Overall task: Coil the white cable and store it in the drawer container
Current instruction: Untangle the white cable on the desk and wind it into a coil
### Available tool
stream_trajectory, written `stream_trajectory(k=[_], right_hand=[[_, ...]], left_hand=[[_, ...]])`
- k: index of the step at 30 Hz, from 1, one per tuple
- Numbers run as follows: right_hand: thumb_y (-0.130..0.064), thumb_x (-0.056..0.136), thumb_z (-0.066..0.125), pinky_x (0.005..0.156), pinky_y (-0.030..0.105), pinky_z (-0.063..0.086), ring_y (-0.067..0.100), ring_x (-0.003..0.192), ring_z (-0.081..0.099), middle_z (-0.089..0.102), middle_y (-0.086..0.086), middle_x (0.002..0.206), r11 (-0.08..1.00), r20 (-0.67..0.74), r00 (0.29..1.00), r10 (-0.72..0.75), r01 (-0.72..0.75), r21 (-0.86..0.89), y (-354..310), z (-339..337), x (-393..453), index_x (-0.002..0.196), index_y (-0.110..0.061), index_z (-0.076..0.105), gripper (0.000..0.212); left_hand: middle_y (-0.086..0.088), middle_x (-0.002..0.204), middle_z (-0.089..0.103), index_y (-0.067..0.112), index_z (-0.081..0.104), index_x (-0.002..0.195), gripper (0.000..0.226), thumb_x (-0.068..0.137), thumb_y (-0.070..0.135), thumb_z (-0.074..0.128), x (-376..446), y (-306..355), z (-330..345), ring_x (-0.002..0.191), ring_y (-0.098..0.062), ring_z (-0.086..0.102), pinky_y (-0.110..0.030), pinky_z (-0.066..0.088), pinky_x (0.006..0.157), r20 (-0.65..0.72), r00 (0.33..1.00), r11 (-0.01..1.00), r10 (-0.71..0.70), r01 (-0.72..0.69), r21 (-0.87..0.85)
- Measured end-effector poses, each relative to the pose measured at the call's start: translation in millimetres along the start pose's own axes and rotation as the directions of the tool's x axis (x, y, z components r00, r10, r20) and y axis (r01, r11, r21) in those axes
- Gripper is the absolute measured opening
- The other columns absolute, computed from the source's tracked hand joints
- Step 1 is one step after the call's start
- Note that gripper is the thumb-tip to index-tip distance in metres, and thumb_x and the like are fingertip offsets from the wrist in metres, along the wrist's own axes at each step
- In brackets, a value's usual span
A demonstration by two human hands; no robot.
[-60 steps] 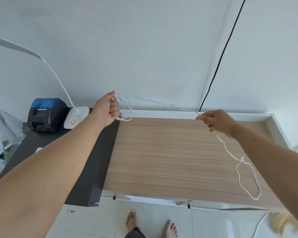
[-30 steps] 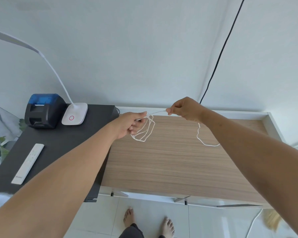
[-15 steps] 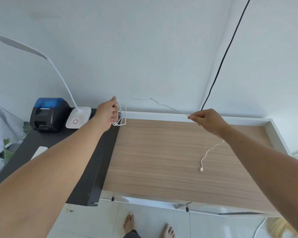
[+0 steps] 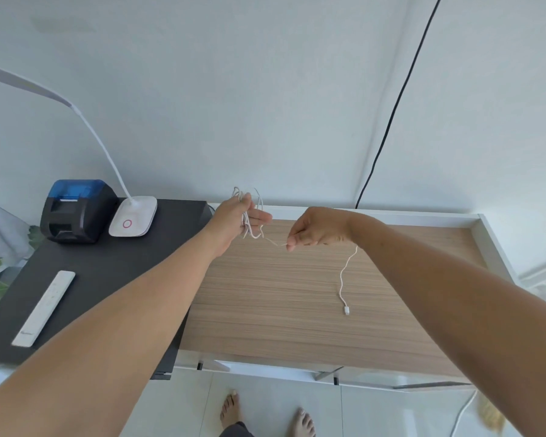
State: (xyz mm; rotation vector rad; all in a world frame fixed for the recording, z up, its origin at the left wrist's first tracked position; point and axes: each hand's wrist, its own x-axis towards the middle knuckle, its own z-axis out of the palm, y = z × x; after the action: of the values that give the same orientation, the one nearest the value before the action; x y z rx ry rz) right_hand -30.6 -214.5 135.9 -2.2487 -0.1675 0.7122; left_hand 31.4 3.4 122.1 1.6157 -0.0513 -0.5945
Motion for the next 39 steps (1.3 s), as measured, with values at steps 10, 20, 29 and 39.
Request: stream_trajectory(k=[10,20,29,39], right_hand=[[-0.040,0.084,0.074,0.049,0.025,0.028,0.019,0.054,0.025,0.032,0.001,0.059,0.967,-0.218,0.976,0.007,0.049,0.249,-3,-17,-9,0.083,-0.018,0.078,0.022],[-0.031,0.087,0.072,0.059,0.029,0.053,0.016,0.058,0.050,0.052,0.000,0.063,0.941,-0.351,0.916,0.195,-0.074,0.330,55,-37,-41,0.089,-0.013,0.076,0.019],[-0.030,0.091,0.067,0.050,0.023,0.050,0.006,0.049,0.057,0.069,-0.003,0.063,0.954,-0.560,0.785,0.265,-0.128,0.272,64,-16,-34,0.088,-0.018,0.074,0.014],[-0.024,0.092,0.064,0.050,0.022,0.042,-0.001,0.042,0.049,0.072,-0.006,0.072,0.976,-0.643,0.737,0.208,-0.118,0.181,57,0,-31,0.082,-0.022,0.073,0.013]], left_hand=[[-0.001,0.054,0.028,0.013,0.047,0.079,0.036,0.102,0.040,0.043,-12,-17,9,0.044,-0.017,0.031,-0.033,0.043,0.055,0.176,0.984,0.999,-0.031,0.026,0.033],[0.002,0.056,0.020,0.019,0.043,0.067,0.046,0.076,0.050,0.076,-11,16,-53,0.047,-0.014,0.016,-0.025,0.019,0.044,0.144,0.989,0.991,-0.040,0.021,0.130],[0.005,0.055,0.020,0.023,0.035,0.062,0.048,0.093,0.051,0.056,-1,22,-63,0.044,-0.011,0.015,-0.021,0.016,0.037,-0.042,0.996,0.996,-0.075,0.073,-0.052],[0.007,0.046,0.029,0.019,0.040,0.063,0.042,0.103,0.035,0.041,1,47,-76,0.033,-0.007,0.021,-0.021,0.014,0.032,-0.182,0.975,0.822,-0.129,0.002,-0.569]])
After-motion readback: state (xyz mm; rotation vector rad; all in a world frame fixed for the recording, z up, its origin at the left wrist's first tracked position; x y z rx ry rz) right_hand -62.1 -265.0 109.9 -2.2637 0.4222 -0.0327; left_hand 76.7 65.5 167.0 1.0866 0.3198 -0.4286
